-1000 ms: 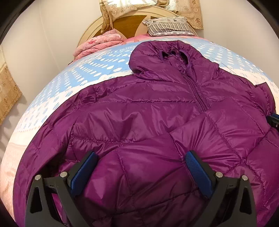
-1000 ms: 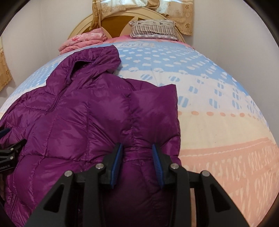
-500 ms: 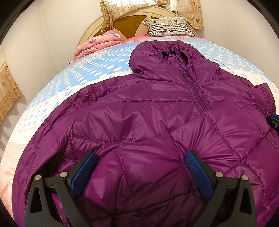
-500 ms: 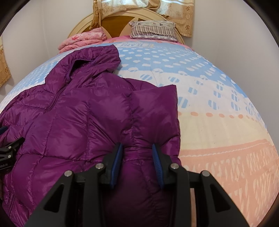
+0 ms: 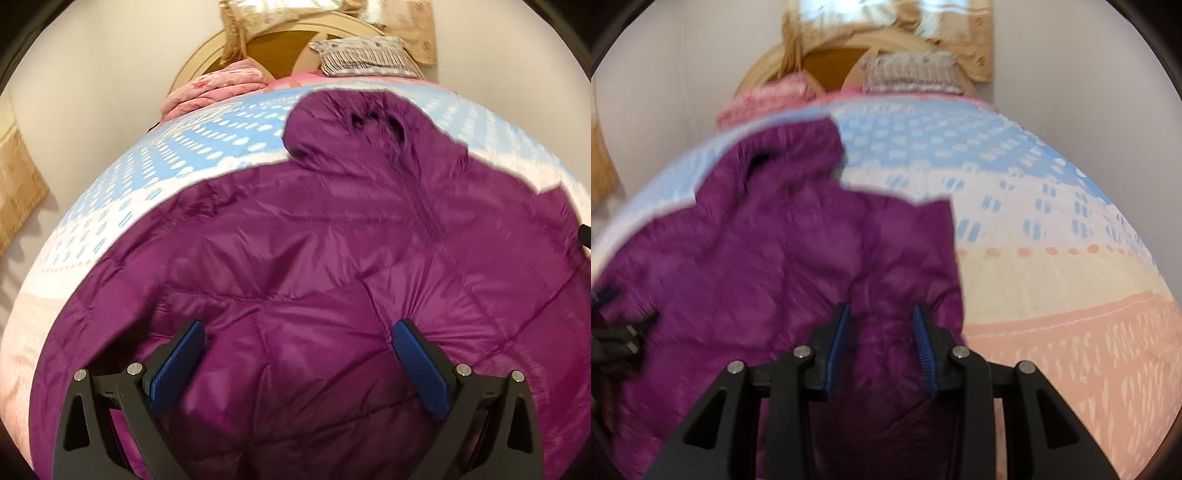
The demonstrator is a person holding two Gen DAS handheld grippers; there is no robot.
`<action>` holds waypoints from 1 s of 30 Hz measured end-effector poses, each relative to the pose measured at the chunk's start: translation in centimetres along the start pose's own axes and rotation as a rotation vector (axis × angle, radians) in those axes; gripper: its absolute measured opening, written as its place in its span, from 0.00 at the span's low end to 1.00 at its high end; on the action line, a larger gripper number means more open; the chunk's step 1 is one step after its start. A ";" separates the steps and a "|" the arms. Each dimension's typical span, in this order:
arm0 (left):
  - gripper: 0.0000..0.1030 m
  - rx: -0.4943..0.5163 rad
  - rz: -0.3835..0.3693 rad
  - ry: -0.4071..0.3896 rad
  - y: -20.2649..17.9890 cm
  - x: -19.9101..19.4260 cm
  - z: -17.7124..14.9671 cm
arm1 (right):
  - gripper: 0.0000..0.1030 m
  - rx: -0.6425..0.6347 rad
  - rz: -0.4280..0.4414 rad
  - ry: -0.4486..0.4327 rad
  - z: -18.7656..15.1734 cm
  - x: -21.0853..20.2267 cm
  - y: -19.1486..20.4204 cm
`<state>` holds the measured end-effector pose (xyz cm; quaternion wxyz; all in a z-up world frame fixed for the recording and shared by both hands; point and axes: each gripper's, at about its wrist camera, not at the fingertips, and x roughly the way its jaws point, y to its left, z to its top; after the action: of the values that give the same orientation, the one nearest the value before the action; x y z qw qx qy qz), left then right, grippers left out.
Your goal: Fold large clothes
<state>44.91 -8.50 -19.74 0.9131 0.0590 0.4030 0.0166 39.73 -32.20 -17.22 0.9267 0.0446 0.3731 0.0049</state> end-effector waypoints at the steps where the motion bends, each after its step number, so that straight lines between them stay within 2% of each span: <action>1: 0.99 -0.013 -0.028 -0.036 0.3 -1.0 0.5 | 0.37 0.011 0.002 -0.025 1.2 -0.7 0.0; 3: 0.99 -0.026 -0.037 -0.104 0.5 -2.4 1.7 | 0.38 0.012 -0.010 -0.046 2.8 -0.9 0.2; 5: 0.99 -0.029 -0.040 -0.114 0.5 -1.9 2.8 | 0.39 0.007 -0.020 -0.026 4.2 0.5 0.6; 8: 0.99 -0.009 0.034 -0.060 0.1 1.4 3.0 | 0.39 -0.038 -0.037 0.068 4.4 4.4 1.4; 9: 0.99 0.001 0.049 -0.023 0.0 2.7 2.7 | 0.39 -0.052 -0.060 0.104 4.1 6.0 1.4; 11: 0.99 0.001 0.050 0.040 -0.1 4.7 1.8 | 0.38 -0.031 -0.041 0.161 3.0 8.0 0.6; 13: 0.99 -0.010 0.048 0.027 0.0 4.6 1.7 | 0.38 -0.013 -0.014 0.125 2.6 7.9 0.0; 16: 0.99 0.011 0.064 0.024 -0.6 4.7 1.5 | 0.38 0.007 0.008 0.128 2.9 8.0 -0.5; 19: 0.99 -0.005 0.073 0.015 0.2 3.1 1.6 | 0.39 0.006 -0.006 0.126 3.0 6.2 -0.3; 22: 0.99 -0.041 0.012 -0.045 2.2 -1.4 1.3 | 0.51 0.004 0.060 0.090 1.8 1.8 1.1; 24: 0.99 -0.034 -0.014 -0.083 2.3 -3.2 0.2 | 0.66 -0.031 0.073 0.072 0.7 -0.2 2.1; 25: 0.99 -0.021 -0.021 -0.094 2.1 -3.5 -0.4 | 0.67 -0.064 0.066 0.071 -0.4 -1.1 2.9; 27: 0.99 0.020 -0.007 -0.059 1.2 -2.6 -1.6 | 0.67 -0.090 0.044 0.102 -2.4 -1.2 3.7; 29: 0.99 0.049 0.033 0.015 0.2 0.1 -2.3 | 0.66 -0.095 0.016 0.158 -4.2 0.3 4.0; 30: 0.99 0.045 0.016 0.042 0.1 0.9 -2.5 | 0.66 -0.104 0.000 0.153 -4.9 0.8 4.1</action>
<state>43.72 -8.06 -22.08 0.9028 0.0823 0.4219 0.0160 37.03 -27.74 -20.89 0.8966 -0.0041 0.4419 0.0277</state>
